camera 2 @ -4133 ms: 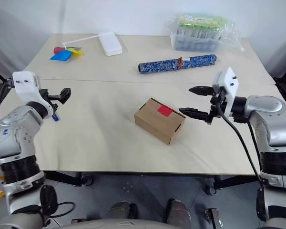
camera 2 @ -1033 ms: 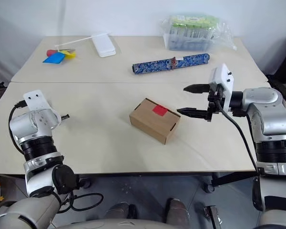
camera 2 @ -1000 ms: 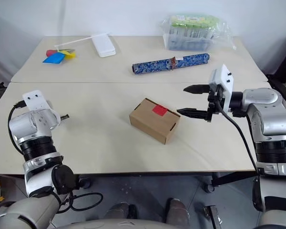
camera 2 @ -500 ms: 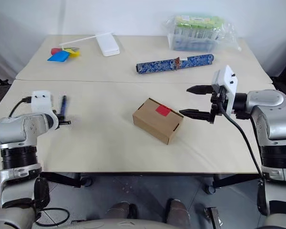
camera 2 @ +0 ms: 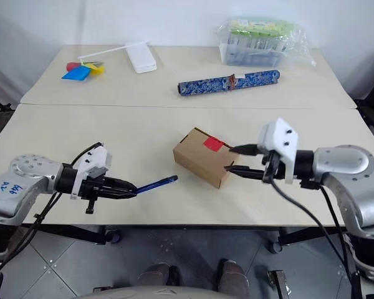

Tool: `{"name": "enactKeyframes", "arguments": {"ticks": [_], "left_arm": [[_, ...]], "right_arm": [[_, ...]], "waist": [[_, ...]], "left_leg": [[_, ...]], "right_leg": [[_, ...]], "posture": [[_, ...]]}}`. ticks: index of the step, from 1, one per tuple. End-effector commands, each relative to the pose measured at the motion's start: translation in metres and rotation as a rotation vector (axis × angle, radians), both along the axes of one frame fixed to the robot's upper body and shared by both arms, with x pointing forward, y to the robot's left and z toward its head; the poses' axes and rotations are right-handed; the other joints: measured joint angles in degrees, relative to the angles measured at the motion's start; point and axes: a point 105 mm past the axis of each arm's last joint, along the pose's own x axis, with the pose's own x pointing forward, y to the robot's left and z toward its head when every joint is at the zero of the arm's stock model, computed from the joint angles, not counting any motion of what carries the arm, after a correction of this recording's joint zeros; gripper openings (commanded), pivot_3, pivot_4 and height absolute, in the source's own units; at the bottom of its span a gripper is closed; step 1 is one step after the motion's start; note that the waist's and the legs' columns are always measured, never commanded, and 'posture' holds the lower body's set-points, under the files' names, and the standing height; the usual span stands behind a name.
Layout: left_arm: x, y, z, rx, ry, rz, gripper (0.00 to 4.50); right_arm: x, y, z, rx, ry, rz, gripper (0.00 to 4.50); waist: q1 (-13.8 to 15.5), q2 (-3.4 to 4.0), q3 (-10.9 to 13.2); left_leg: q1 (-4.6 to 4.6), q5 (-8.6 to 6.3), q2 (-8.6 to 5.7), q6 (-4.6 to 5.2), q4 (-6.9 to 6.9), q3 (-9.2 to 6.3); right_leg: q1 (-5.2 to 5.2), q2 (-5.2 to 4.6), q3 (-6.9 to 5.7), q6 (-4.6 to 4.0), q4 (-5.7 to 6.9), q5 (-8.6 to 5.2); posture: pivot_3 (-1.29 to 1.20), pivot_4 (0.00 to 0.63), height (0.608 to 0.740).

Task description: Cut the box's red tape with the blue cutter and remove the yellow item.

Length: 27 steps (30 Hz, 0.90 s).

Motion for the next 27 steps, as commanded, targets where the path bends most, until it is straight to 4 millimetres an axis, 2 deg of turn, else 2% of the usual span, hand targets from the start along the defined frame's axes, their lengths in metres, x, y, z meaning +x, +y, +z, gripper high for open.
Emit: {"name": "enactKeyframes", "arguments": {"ticks": [1, 3, 8, 11, 16, 21, 27], "left_arm": [[0.001, -0.005, -0.003, 0.045, -0.033, -0.124, 0.43], [0.005, -0.005, -0.008, 0.078, -0.050, -0.157, 0.43], [0.017, -0.005, -0.023, 0.202, -0.150, -0.253, 0.43], [0.026, -0.005, -0.029, 0.242, -0.196, -0.236, 0.43], [0.028, -0.006, -0.033, 0.268, -0.246, -0.250, 0.43], [0.023, -0.006, -0.040, 0.288, -0.239, -0.248, 0.43], [0.013, -0.005, -0.045, 0.291, -0.210, -0.246, 0.43]], "right_arm": [[-0.014, 0.017, 0.000, -0.039, -0.052, 0.024, 0.67], [-0.017, 0.022, -0.008, -0.084, -0.066, 0.036, 0.04], [-0.028, 0.042, -0.033, -0.160, -0.089, 0.108, 0.04], [-0.026, 0.056, -0.042, -0.172, -0.115, 0.145, 0.04], [-0.026, 0.076, -0.058, -0.197, -0.127, 0.213, 0.04], [-0.018, 0.103, -0.077, -0.241, -0.172, 0.296, 0.04], [-0.015, 0.115, -0.091, -0.274, -0.202, 0.351, 0.04]], "waist": [[0.07, 0.00, 0.00], [0.17, 0.00, 0.00], [0.38, -0.01, 0.00], [0.35, -0.02, -0.01], [0.28, -0.02, -0.01], [0.26, -0.03, -0.02], [0.15, -0.03, -0.02]], "left_leg": [[0.02, -0.01, 0.00, 0.01, 0.00, 0.05], [0.01, -0.02, 0.00, 0.04, 0.00, 0.09], [-0.11, -0.03, 0.01, 0.07, 0.00, 0.63], [-0.18, -0.03, 0.01, 0.09, 0.02, 0.78], [-0.18, -0.03, 0.03, 0.09, 0.02, 0.80], [-0.14, 0.00, 0.04, 0.13, 0.09, 0.82], [-0.12, 0.01, 0.04, 0.14, 0.10, 0.80]], "right_leg": [[0.00, 0.00, 0.04, 0.00, 0.00, 0.00], [-0.04, 0.01, 0.09, 0.00, 0.00, 0.00], [-0.28, 0.05, 0.15, 0.00, 0.07, 0.00], [-0.46, 0.05, 0.27, 0.00, 0.14, 0.00], [-0.52, 0.04, 0.30, 0.00, 0.25, 0.00], [-0.49, 0.04, 0.34, 0.00, 0.35, 0.00], [-0.51, 0.02, 0.34, 0.00, 0.45, 0.00]], "posture": [[0.00, 0.150, 0.740], [0.00, 0.150, 0.740], [0.00, 0.150, 0.740], [0.00, 0.150, 0.740], [0.00, 0.150, 0.740], [0.00, 0.150, 0.740], [0.00, 0.150, 0.740]]}}
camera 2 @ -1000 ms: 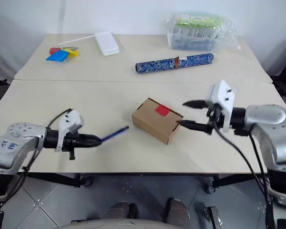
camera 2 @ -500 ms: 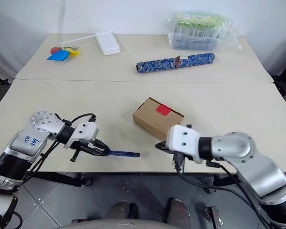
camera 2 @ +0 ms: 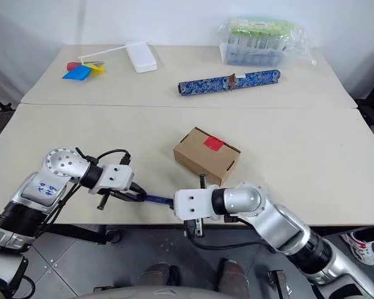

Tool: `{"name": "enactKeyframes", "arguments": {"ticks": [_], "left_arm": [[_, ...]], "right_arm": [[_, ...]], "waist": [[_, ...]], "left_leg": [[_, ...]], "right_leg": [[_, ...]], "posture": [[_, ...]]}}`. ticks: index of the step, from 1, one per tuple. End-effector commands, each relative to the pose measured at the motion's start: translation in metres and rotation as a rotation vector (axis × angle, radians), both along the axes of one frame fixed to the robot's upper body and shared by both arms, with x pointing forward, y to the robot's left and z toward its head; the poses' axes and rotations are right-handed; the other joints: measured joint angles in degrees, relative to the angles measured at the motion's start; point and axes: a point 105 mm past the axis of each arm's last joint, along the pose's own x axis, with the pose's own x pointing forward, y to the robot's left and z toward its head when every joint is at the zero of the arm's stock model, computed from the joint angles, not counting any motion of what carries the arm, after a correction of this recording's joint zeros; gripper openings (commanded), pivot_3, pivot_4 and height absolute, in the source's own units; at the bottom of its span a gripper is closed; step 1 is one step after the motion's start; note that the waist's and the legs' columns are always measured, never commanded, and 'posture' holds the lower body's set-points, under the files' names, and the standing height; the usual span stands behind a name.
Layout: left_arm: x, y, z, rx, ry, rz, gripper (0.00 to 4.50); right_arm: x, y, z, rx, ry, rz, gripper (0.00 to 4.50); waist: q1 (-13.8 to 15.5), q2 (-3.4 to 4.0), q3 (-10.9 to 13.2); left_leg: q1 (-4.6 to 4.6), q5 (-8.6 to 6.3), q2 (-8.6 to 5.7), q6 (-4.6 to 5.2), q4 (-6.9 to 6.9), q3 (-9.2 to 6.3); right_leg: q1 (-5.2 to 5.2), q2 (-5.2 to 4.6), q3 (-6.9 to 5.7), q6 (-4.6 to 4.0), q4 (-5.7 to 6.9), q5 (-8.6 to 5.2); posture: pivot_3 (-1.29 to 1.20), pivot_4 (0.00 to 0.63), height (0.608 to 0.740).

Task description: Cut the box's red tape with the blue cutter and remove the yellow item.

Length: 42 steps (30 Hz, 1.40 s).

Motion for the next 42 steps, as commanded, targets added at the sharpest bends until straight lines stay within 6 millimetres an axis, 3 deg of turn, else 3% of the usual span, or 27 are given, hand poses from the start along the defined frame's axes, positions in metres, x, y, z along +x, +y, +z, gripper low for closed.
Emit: {"name": "enactKeyframes", "arguments": {"ticks": [1, 15, 31, 42], "left_arm": [[-0.009, 0.003, -0.010, 0.039, 0.038, -0.001, 0.43], [-0.022, 0.023, -0.014, 0.127, 0.099, 0.023, 0.43], [-0.029, 0.021, -0.015, 0.133, 0.102, 0.029, 0.43], [-0.029, 0.015, -0.014, 0.124, 0.099, 0.024, 0.43]], "right_arm": [[-0.002, 0.005, 0.000, -0.012, -0.052, 0.051, 0.04], [-0.003, 0.008, -0.002, -0.019, -0.107, 0.083, 0.04], [0.004, 0.010, -0.021, -0.083, -0.156, 0.114, 0.04], [0.005, 0.023, -0.033, -0.105, -0.163, 0.161, 0.04]], "waist": [[-0.18, 0.00, 0.00], [-1.58, 0.00, 0.00], [-2.58, 0.01, -0.02], [-2.57, 0.03, -0.10]], "left_leg": [[0.00, 0.00, 0.00, 0.00, 0.00, 0.00], [0.09, -0.02, 0.11, -0.05, -0.04, 0.00], [0.20, -0.09, 0.38, -0.22, -0.04, 0.03], [0.29, -0.11, 0.55, -0.30, -0.04, 0.10]], "right_leg": [[0.00, 0.00, 0.00, 0.00, 0.00, 0.00], [-0.01, 0.08, 0.01, -0.01, 0.11, 0.00], [0.00, 0.32, 0.06, -0.11, 0.14, -0.06], [0.00, 0.51, 0.14, -0.21, 0.19, -0.10]], "posture": [[0.00, 0.150, 0.740], [0.00, 0.150, 0.740], [0.00, 0.150, 0.740], [0.00, 0.150, 0.740]]}}
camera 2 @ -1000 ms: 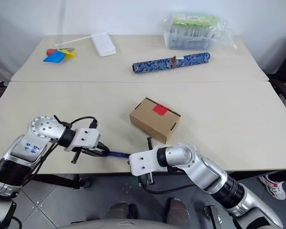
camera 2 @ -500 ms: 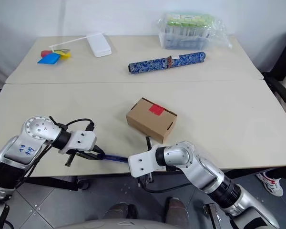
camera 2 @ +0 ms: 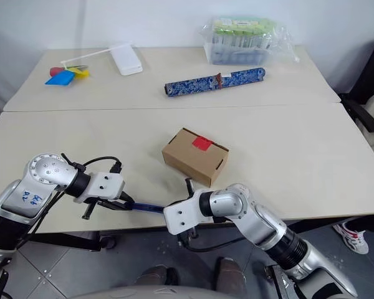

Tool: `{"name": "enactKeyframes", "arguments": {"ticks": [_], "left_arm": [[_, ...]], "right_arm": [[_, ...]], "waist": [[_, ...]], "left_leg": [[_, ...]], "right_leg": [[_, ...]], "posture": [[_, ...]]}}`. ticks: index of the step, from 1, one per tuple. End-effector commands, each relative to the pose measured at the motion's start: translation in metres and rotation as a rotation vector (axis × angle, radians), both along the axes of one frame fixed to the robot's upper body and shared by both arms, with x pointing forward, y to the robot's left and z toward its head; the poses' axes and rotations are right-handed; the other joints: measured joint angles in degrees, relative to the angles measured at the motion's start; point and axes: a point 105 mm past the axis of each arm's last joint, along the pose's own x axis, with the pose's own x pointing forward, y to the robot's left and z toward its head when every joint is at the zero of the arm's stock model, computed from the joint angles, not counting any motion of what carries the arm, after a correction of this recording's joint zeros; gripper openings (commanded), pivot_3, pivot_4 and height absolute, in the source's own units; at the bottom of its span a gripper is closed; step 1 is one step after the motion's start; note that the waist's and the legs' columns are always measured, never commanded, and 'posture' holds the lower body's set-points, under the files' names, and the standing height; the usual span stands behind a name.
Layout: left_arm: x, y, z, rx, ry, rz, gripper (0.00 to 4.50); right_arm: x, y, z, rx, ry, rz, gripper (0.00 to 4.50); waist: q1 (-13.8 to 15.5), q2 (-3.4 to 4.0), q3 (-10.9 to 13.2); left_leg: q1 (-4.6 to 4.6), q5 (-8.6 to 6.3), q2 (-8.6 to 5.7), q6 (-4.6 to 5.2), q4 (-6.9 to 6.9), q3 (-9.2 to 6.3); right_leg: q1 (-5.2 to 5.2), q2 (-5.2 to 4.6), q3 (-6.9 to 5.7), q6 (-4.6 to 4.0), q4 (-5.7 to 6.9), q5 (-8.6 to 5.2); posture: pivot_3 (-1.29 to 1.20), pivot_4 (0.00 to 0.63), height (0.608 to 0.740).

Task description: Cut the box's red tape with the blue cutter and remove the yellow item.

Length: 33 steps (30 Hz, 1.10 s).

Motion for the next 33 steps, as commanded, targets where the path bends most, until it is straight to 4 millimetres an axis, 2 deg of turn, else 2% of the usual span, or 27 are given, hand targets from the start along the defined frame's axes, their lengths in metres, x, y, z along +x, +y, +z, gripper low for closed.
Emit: {"name": "enactKeyframes", "arguments": {"ticks": [1, 10, 17, 28, 31, 33], "left_arm": [[-0.009, -0.005, -0.013, 0.021, 0.056, -0.029, 0.43], [-0.008, -0.007, -0.012, 0.017, 0.056, -0.026, 0.43], [-0.007, -0.008, -0.011, 0.015, 0.056, -0.024, 0.43], [-0.003, -0.007, -0.011, 0.016, 0.048, -0.017, 0.43], [-0.001, -0.007, -0.011, 0.016, 0.045, -0.012, 0.43], [0.001, -0.006, -0.010, 0.010, 0.040, 0.000, 0.43]], "right_arm": [[-0.002, 0.005, -0.014, -0.046, 0.022, 0.019, 0.04], [0.004, 0.026, -0.010, -0.021, -0.001, 0.062, 0.04], [0.007, 0.034, -0.007, -0.012, -0.006, 0.073, 0.04], [0.007, 0.040, -0.005, -0.002, -0.010, 0.091, 0.04], [0.010, 0.037, 0.000, 0.008, -0.022, 0.077, 0.04], [0.012, 0.034, 0.011, 0.028, -0.039, 0.062, 0.04]], "waist": [[0.00, 0.00, -0.02], [-0.01, 0.03, -0.05], [-0.01, 0.03, -0.06], [0.01, 0.04, -0.06], [0.02, 0.03, -0.06], [0.09, 0.03, -0.06]], "left_leg": [[0.01, 0.00, 0.00, 0.00, 0.00, 0.00], [0.02, 0.00, 0.02, -0.02, 0.00, 0.01], [0.03, 0.02, 0.04, -0.06, 0.00, 0.01], [0.03, 0.05, 0.04, -0.11, 0.01, 0.02], [0.04, 0.06, 0.04, -0.12, 0.01, 0.02], [0.04, 0.06, 0.04, -0.12, 0.02, 0.02]], "right_leg": [[0.00, 0.00, 0.00, 0.00, 0.00, 0.00], [0.00, 0.02, 0.03, -0.02, 0.02, -0.01], [-0.01, 0.04, 0.03, -0.06, 0.06, -0.03], [-0.01, 0.05, 0.02, -0.08, 0.13, -0.03], [-0.01, 0.05, 0.02, -0.10, 0.16, -0.04], [-0.01, 0.05, 0.02, -0.10, 0.19, -0.04]], "posture": [[0.00, 0.150, 0.740], [0.00, 0.150, 0.740], [0.00, 0.150, 0.740], [0.00, 0.150, 0.740], [0.00, 0.150, 0.740], [0.00, 0.150, 0.740]]}}
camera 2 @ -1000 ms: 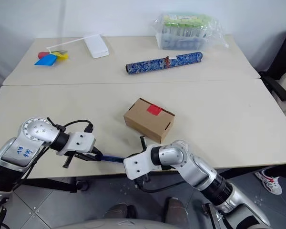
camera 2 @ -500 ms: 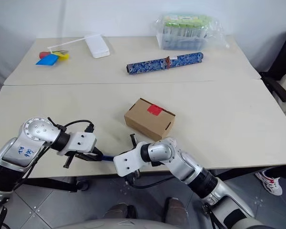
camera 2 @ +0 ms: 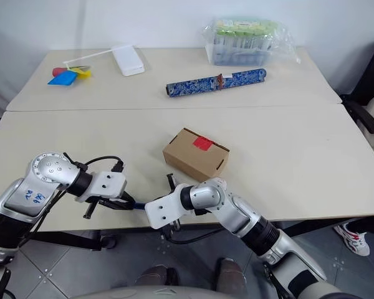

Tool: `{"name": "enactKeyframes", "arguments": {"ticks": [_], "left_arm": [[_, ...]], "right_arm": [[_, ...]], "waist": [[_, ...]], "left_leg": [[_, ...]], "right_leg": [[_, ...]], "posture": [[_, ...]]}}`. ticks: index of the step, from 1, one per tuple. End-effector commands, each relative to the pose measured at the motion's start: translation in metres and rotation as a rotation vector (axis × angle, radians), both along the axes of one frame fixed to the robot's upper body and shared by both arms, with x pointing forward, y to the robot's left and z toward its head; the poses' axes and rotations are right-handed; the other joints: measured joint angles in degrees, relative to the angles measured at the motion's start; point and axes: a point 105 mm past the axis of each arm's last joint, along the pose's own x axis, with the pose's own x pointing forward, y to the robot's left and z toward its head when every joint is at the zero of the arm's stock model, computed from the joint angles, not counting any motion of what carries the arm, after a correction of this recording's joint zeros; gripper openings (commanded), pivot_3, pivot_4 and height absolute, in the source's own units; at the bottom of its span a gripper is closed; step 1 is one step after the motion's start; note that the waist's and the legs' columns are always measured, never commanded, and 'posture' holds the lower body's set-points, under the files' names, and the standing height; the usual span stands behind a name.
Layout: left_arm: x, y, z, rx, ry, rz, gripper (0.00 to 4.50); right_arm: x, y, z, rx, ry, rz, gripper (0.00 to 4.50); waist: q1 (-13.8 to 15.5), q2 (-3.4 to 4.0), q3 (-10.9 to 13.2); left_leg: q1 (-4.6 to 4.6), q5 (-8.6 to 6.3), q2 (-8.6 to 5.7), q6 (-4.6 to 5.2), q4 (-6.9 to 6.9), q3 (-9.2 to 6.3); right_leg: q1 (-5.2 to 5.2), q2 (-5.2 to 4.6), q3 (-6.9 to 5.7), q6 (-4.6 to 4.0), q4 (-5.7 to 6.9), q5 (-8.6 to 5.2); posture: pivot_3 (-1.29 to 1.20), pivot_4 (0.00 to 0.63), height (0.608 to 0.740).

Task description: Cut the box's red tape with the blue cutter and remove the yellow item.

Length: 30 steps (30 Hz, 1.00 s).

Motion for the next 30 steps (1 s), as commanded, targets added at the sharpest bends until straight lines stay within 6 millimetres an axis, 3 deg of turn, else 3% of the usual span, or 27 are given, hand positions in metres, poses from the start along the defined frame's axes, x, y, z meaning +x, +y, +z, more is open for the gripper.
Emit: {"name": "enactKeyframes", "arguments": {"ticks": [1, 6, 22, 30], "left_arm": [[-0.002, -0.002, -0.011, 0.004, 0.031, 0.005, 0.43], [0.001, 0.003, -0.013, 0.010, 0.029, 0.020, 0.43], [0.007, -0.002, -0.017, -0.006, 0.025, 0.006, 0.43], [0.008, -0.003, -0.016, -0.011, 0.022, 0.008, 0.43]], "right_arm": [[0.001, -0.004, 0.017, 0.029, -0.023, -0.008, 0.04], [-0.003, -0.009, 0.034, 0.054, -0.016, -0.011, 0.04], [0.002, -0.009, -0.001, -0.036, -0.004, 0.002, 0.04], [0.003, 0.001, -0.006, -0.024, 0.000, 0.017, 0.04]], "waist": [[0.10, 0.00, 0.00], [0.28, 0.00, 0.00], [1.43, 0.03, -0.02], [1.37, 0.14, -0.11]], "left_leg": [[0.00, 0.00, 0.00, 0.00, 0.01, 0.00], [-0.03, 0.00, 0.00, 0.00, 0.05, -0.02], [-0.01, 0.03, 0.01, -0.03, 0.15, -0.01], [0.07, 0.05, 0.02, -0.07, 0.15, -0.01]], "right_leg": [[0.00, 0.00, 0.00, 0.00, 0.00, 0.00], [-0.01, 0.00, 0.00, 0.00, 0.02, 0.00], [-0.01, 0.00, 0.01, -0.07, 0.16, -0.02], [0.01, 0.00, 0.03, -0.12, 0.27, -0.03]], "posture": [[0.00, 0.150, 0.740], [0.00, 0.150, 0.740], [0.00, 0.150, 0.740], [0.00, 0.150, 0.740]]}}
